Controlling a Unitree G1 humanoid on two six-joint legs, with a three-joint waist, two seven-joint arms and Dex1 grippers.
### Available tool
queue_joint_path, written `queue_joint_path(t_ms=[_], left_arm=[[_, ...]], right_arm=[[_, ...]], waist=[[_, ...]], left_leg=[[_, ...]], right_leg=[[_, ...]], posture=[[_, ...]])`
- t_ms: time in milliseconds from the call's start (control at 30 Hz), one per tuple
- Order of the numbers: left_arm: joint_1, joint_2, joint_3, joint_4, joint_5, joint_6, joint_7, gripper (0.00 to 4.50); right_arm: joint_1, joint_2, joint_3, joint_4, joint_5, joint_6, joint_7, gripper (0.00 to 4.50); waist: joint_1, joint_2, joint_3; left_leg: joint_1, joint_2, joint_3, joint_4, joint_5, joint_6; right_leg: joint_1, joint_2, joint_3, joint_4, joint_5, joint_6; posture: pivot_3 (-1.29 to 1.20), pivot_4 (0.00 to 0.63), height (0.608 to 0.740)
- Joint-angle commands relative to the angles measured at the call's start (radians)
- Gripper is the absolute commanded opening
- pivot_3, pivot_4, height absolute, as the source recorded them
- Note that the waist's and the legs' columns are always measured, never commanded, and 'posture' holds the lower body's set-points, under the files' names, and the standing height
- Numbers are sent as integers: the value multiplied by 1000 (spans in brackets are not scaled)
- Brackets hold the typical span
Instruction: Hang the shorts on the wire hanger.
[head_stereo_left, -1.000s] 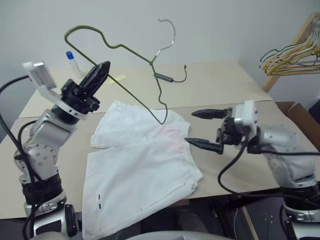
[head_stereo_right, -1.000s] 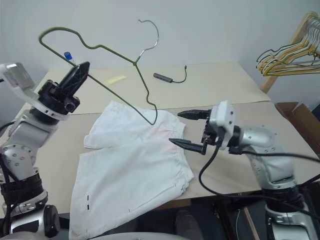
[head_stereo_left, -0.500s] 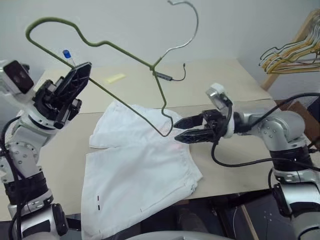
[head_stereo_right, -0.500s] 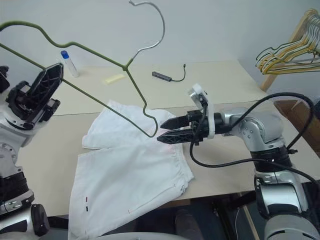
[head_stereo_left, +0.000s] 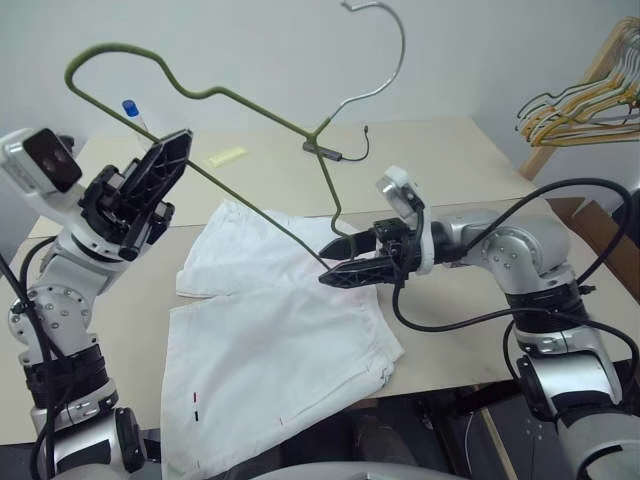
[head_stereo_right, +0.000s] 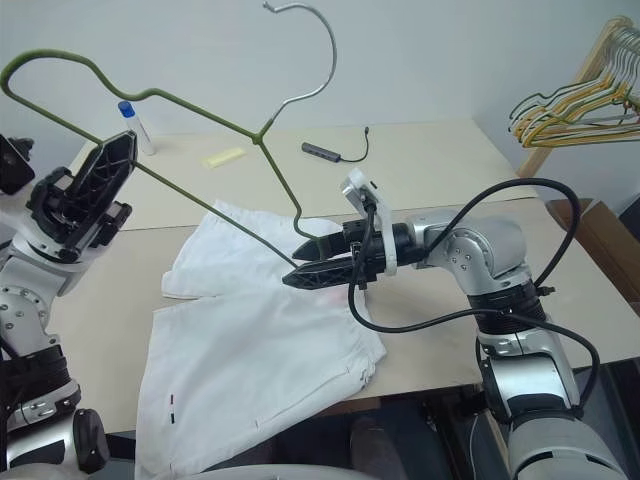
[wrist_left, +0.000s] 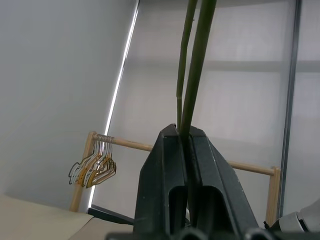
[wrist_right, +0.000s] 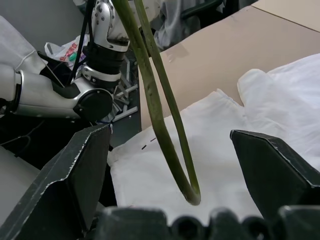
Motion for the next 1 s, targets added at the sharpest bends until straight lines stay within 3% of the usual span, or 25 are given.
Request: queue_joint_path(t_ms=[33, 400, 533, 767, 900, 1000], left_arm=[[-5, -1, 12, -20, -1, -23, -7, 0], [-14, -22, -4, -8, 29, -45, 2, 0], [1, -66, -40, -32, 178, -162, 47, 0], [42, -29, -122, -40, 272, -136, 44, 2099], [92, 68, -309, -37, 569, -194, 56, 3445], [110, 86, -375, -16, 679, -233, 60, 4365]], right_arm=[[-28, 4, -26, 1, 1, 4, -2, 3881], [-26, 8, -24, 9, -16, -1, -11, 152], [-14, 16, -28, 4, -29, -11, -18, 29], [-3, 31, -81, -13, 3, 11, -53, 0], [17, 34, -177, -9, 55, 60, -125, 0], [69, -5, -262, -9, 101, 144, -177, 0]], waist=[[0, 0, 0], [-3, 0, 0], [-2, 0, 0], [-3, 0, 0], [-3, 0, 0], [3, 1, 0]], left_leg=[[0, 0, 0, 0, 0, 0], [0, 0, 0, 0, 0, 0], [0, 0, 0, 0, 0, 0], [-1, 0, 0, 0, 0, 0], [0, 0, 0, 0, 0, 0], [-1, -1, 1, 0, 0, 0]], right_leg=[[0, 0, 0, 0, 0, 0], [0, 0, 0, 0, 0, 0], [0, 0, 0, 0, 0, 0], [0, 0, 0, 0, 1, -1], [-1, 0, 0, 0, 1, -1], [0, 0, 1, 0, 1, -1]], posture=[[39, 0, 740], [30, 0, 740], [33, 0, 740], [28, 0, 740], [24, 0, 740], [4, 0, 740]])
